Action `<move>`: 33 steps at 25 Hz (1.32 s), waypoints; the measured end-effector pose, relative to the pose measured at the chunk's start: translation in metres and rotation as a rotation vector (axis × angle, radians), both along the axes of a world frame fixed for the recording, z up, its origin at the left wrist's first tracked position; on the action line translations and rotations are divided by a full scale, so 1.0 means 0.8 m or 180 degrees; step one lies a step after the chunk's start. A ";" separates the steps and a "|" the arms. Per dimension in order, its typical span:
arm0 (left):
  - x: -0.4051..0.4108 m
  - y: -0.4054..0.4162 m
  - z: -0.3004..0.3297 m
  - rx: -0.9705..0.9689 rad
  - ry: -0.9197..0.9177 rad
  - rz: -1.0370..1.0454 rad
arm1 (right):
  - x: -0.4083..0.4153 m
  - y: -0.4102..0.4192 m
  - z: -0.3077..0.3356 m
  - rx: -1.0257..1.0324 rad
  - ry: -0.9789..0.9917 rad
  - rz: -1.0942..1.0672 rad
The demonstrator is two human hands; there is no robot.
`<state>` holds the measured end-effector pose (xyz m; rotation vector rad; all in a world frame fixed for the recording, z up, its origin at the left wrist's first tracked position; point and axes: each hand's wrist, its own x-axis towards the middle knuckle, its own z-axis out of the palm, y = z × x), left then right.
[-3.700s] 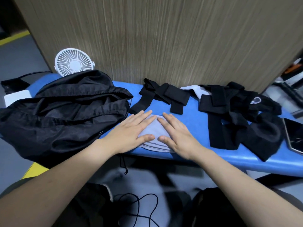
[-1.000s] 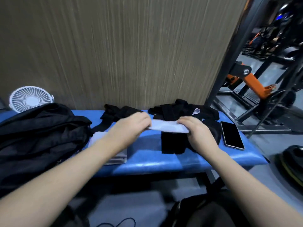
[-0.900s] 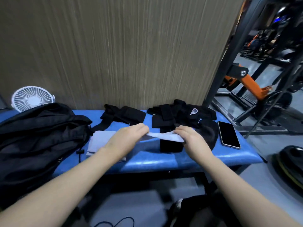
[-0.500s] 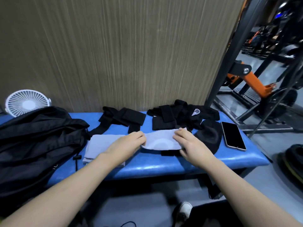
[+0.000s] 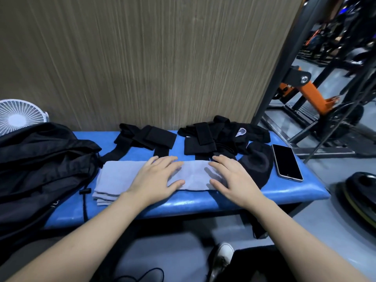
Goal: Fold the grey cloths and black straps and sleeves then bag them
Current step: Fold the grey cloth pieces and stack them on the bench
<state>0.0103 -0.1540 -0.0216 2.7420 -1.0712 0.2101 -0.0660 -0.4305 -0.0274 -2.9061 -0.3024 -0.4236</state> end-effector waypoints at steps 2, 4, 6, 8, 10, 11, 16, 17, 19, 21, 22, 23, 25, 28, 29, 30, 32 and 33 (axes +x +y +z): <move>0.000 0.000 -0.008 0.0567 0.0331 0.0178 | 0.001 -0.003 -0.007 -0.0323 0.0581 -0.0132; 0.001 0.001 -0.010 0.0928 0.0584 0.0233 | 0.001 -0.006 -0.018 -0.0588 0.0963 -0.0154; 0.000 0.000 -0.009 0.1024 0.0633 0.0221 | 0.001 -0.006 -0.016 -0.0376 0.1019 -0.0175; 0.000 0.002 -0.006 0.0988 0.0522 0.0215 | 0.000 -0.004 -0.005 0.0084 0.0793 -0.0240; -0.003 0.000 -0.004 0.0777 0.0224 0.0165 | -0.006 -0.007 0.005 0.0375 0.0092 -0.0503; -0.007 -0.003 -0.003 0.0616 0.0042 0.0112 | -0.011 -0.010 0.011 0.0501 -0.0150 -0.0761; -0.035 -0.018 -0.012 0.0100 -0.0132 -0.0170 | -0.033 -0.015 0.020 0.1471 0.0695 -0.1439; -0.041 -0.020 -0.014 0.0143 0.0012 -0.0198 | -0.033 -0.014 0.019 0.1576 0.0767 -0.1426; -0.045 -0.021 -0.018 0.0248 0.0157 -0.0220 | -0.032 -0.009 0.020 0.1734 0.0801 -0.1400; -0.043 -0.021 -0.016 0.0270 0.0186 -0.0218 | -0.027 -0.002 0.018 0.1832 0.0776 -0.1366; -0.043 -0.020 -0.015 0.0255 0.0206 -0.0223 | -0.025 0.001 0.018 0.1859 0.0749 -0.1335; -0.043 -0.020 -0.014 0.0225 0.0237 -0.0237 | -0.023 0.004 0.017 0.1861 0.0722 -0.1313; -0.043 -0.016 -0.012 0.0148 0.0313 -0.0215 | -0.022 0.005 0.018 0.1932 0.0632 -0.1289; -0.042 -0.013 -0.010 0.0089 0.0360 -0.0139 | -0.027 -0.006 0.031 0.2167 0.0312 -0.1329; -0.043 -0.014 -0.010 0.0076 0.0387 -0.0139 | -0.030 -0.010 0.035 0.2205 0.0177 -0.1336; -0.044 -0.014 -0.011 0.0054 0.0426 -0.0151 | -0.032 -0.012 0.039 0.2212 0.0044 -0.1320; -0.048 -0.014 -0.013 -0.0014 0.0498 -0.0161 | -0.032 -0.010 0.044 0.2174 -0.0229 -0.1153; -0.049 -0.013 -0.013 -0.0037 0.0544 -0.0156 | -0.031 -0.005 0.045 0.2136 -0.0345 -0.1014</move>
